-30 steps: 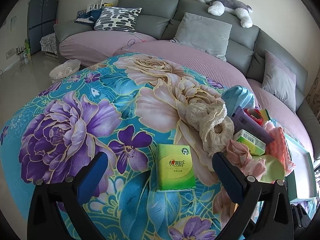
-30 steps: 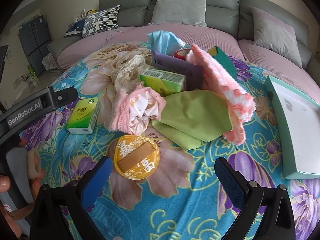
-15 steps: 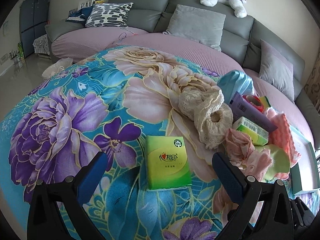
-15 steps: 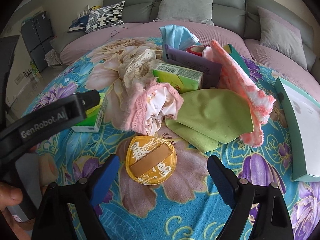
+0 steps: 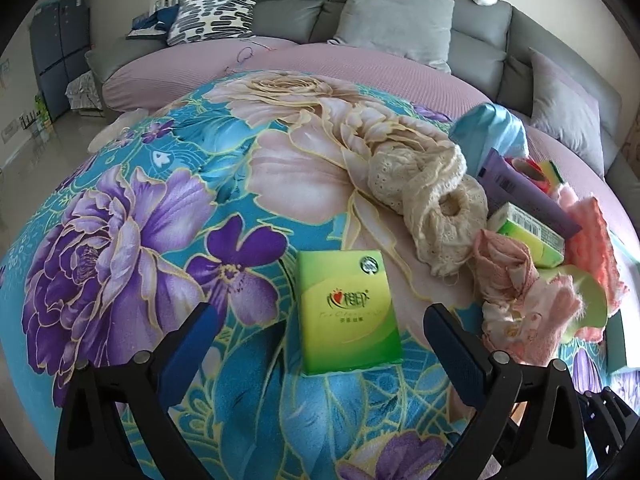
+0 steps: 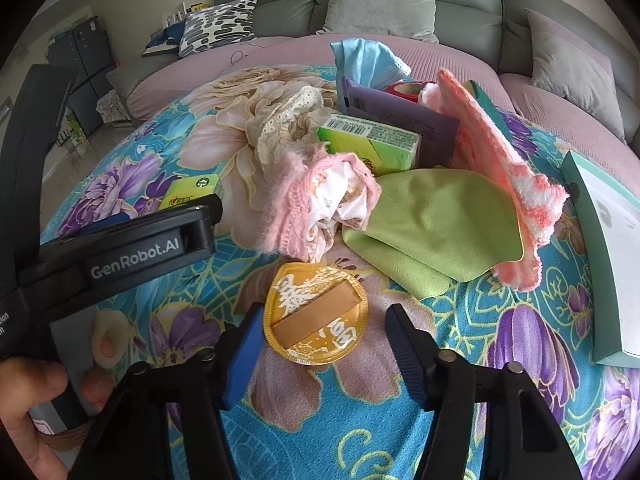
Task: Organize soft objects
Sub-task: 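Grasp the green tissue pack with the left gripper while the right gripper grasps the round orange package, then carry both items into the white tray and open both grippers to release them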
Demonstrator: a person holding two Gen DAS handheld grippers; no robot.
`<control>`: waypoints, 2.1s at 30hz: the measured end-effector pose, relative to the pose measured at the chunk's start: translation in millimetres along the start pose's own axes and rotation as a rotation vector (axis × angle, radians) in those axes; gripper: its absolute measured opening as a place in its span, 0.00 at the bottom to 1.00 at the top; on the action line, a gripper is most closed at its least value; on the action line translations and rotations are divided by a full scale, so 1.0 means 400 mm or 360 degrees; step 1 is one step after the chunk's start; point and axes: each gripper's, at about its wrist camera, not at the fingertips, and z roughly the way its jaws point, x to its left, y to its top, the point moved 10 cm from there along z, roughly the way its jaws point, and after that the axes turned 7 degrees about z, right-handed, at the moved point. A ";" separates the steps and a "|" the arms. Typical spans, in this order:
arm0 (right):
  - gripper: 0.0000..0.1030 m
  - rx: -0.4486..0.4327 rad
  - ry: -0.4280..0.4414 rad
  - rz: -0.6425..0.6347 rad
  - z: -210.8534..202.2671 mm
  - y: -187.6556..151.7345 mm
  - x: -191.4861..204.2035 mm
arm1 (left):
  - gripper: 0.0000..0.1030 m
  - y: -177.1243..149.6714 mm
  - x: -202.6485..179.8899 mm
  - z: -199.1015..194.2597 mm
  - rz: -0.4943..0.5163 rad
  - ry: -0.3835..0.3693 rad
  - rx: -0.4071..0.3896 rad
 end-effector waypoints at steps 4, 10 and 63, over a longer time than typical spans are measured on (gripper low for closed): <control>0.52 0.0006 0.0016 -0.0012 -0.002 -0.001 0.006 | 0.65 -0.008 -0.009 0.006 0.0020 -0.0024 0.0035; 0.51 0.0007 0.0041 0.0003 -0.006 -0.002 0.003 | 0.48 -0.005 -0.021 -0.003 0.0017 -0.0092 0.0028; 0.52 -0.0366 -0.0821 0.0879 -0.330 0.079 -0.921 | 0.48 0.207 -0.924 -0.141 0.0838 -0.0652 -0.0250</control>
